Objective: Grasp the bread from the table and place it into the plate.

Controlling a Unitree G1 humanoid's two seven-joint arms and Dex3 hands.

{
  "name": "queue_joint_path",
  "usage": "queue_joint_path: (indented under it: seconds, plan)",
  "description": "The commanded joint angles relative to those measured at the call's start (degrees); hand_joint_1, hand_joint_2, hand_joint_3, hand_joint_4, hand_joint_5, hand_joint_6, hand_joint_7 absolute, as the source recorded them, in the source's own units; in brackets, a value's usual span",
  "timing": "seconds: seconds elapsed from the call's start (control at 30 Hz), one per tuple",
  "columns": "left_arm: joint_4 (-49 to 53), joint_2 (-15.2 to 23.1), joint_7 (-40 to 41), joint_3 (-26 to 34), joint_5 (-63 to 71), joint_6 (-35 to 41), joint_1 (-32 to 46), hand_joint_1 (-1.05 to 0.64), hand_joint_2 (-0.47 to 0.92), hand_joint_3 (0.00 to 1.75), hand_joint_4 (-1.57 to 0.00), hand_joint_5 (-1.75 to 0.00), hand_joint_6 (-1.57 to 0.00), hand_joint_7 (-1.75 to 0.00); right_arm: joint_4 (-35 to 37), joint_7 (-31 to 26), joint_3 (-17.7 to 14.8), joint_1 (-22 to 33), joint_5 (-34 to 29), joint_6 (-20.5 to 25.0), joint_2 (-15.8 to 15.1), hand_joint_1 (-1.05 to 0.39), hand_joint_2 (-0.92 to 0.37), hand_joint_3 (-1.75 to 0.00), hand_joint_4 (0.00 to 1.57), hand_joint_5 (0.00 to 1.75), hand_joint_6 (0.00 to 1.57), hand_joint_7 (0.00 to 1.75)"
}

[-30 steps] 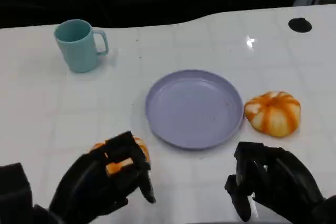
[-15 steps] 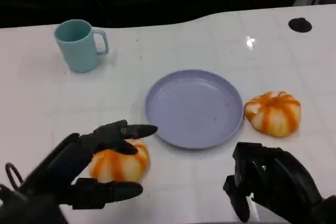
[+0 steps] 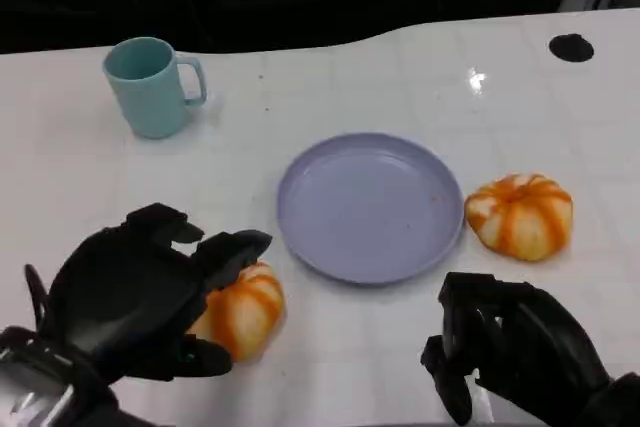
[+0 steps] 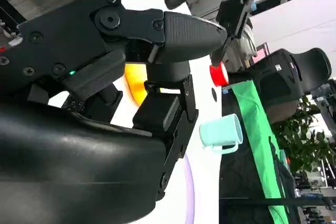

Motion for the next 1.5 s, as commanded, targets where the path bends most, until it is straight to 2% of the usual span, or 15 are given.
queue_joint_path:
  seconds: [0.03,0.27,0.57,0.9,1.0,1.07,1.1,1.13,1.17,1.2,1.23,1.27,1.3,1.4,1.5]
  plan:
    - [4.20,0.71,-0.08,-2.58,1.66,1.67,-2.93,-0.80,0.92,0.09,-0.35,-0.46,-0.40,0.00,-0.37,-0.10,-0.57,-0.11,0.59,0.19,-0.37,-0.95,-0.75,-0.67,1.22,1.64,1.05,1.50]
    - [16.23,1.12,2.63,-7.32,2.96,2.34,-9.28,-0.82,0.92,0.09,-0.39,-0.40,-0.39,0.00,-0.39,0.00,-0.68,-0.17,0.94,0.49,-0.25,-0.94,-0.75,-0.66,1.21,1.65,1.04,1.50]
    - [28.96,0.65,-0.03,-13.72,2.76,6.73,-15.79,-0.83,0.92,0.10,-0.35,-0.33,-0.32,0.00,-1.09,-0.44,-0.55,0.16,0.55,0.49,-0.39,-0.94,-0.76,-0.66,1.21,1.67,1.04,1.51]
    - [38.38,0.71,2.37,-18.50,0.97,7.63,-18.44,-0.81,0.92,0.09,-0.35,-0.31,-0.31,0.00,-1.41,-0.50,-0.48,0.24,0.75,0.61,-0.55,-0.94,-0.77,-0.65,1.20,1.67,1.04,1.50]
    - [41.25,0.52,6.15,-18.85,-0.61,6.24,-18.63,-0.73,0.92,0.06,-0.37,-0.30,-0.33,-0.01,-1.48,-0.33,-0.55,0.28,0.97,0.63,-0.70,-0.94,-0.77,-0.64,1.20,1.67,1.04,1.50]
    - [44.19,0.06,13.13,-18.56,-2.09,3.34,-18.63,-0.49,0.89,0.03,-0.51,-0.36,-0.46,-0.06,-1.42,-0.24,-0.63,0.30,1.10,0.59,-0.75,-0.94,-0.77,-0.64,1.20,1.67,1.04,1.50]
    - [46.77,0.00,19.07,-18.62,-2.40,0.55,-18.96,-0.40,0.88,0.02,-0.55,-0.46,-0.53,-0.06,-1.42,-0.24,-0.63,0.32,1.05,0.47,-0.79,-0.94,-0.78,-0.63,1.20,1.67,1.04,1.50]
    - [49.62,-0.05,25.07,-18.78,-2.45,-2.30,-19.51,-0.30,0.90,0.02,-0.58,-0.81,-0.68,-0.08,-1.37,-0.18,-0.63,0.32,1.00,0.29,-0.83,-0.94,-0.78,-0.63,1.20,1.67,1.04,1.50]
    - [52.45,-0.14,30.35,-19.00,-2.48,-4.77,-20.17,-0.23,0.91,0.15,-0.65,-1.16,-0.90,-0.17,-1.35,-0.15,-0.66,0.34,1.00,0.25,-0.88,-0.95,-0.78,-0.63,1.20,1.67,1.04,1.50]
    - [54.81,-0.28,33.98,-19.23,-2.48,-6.32,-20.83,-0.21,0.92,0.26,-0.71,-1.33,-1.01,-0.26,-1.43,-0.20,-0.68,0.40,0.96,0.27,-0.93,-0.95,-0.78,-0.63,1.20,1.67,1.04,1.50]
    - [56.48,-0.35,36.50,-19.67,-1.94,-6.66,-21.49,-0.22,0.92,0.37,-0.74,-1.52,-1.01,-0.51,-1.48,-0.23,-0.71,0.43,0.98,0.33,-0.98,-0.94,-0.78,-0.63,1.20,1.66,1.04,1.50]
    - [57.71,-0.37,38.13,-20.13,-1.54,-6.68,-22.08,-0.24,0.91,0.43,-0.82,-1.65,-0.91,-1.05,-1.50,-0.20,-0.74,0.43,1.03,0.36,-1.01,-0.94,-0.78,-0.63,1.20,1.66,1.03,1.50]
    - [58.45,-0.31,39.37,-20.45,-1.46,-6.90,-22.50,-0.25,0.90,0.45,-0.85,-1.70,-0.86,-1.30,-1.43,-0.12,-0.79,0.41,1.11,0.27,-0.99,-0.94,-0.78,-0.63,1.20,1.66,1.03,1.50]
    - [59.77,-0.07,42.53,-21.27,-1.51,-7.62,-23.36,-0.26,0.85,0.54,-0.87,-1.74,-0.74,-1.63,-1.27,0.09,-0.86,0.32,1.31,0.23,-0.98,-0.94,-0.78,-0.62,1.21,1.66,1.04,1.50]
    - [60.17,0.05,43.92,-21.77,-1.25,-7.36,-23.82,-0.27,0.79,0.66,-0.86,-1.75,-0.70,-1.68,-1.18,0.05,-0.89,0.27,1.20,0.23,-1.03,-0.95,-0.79,-0.62,1.21,1.65,1.04,1.50]
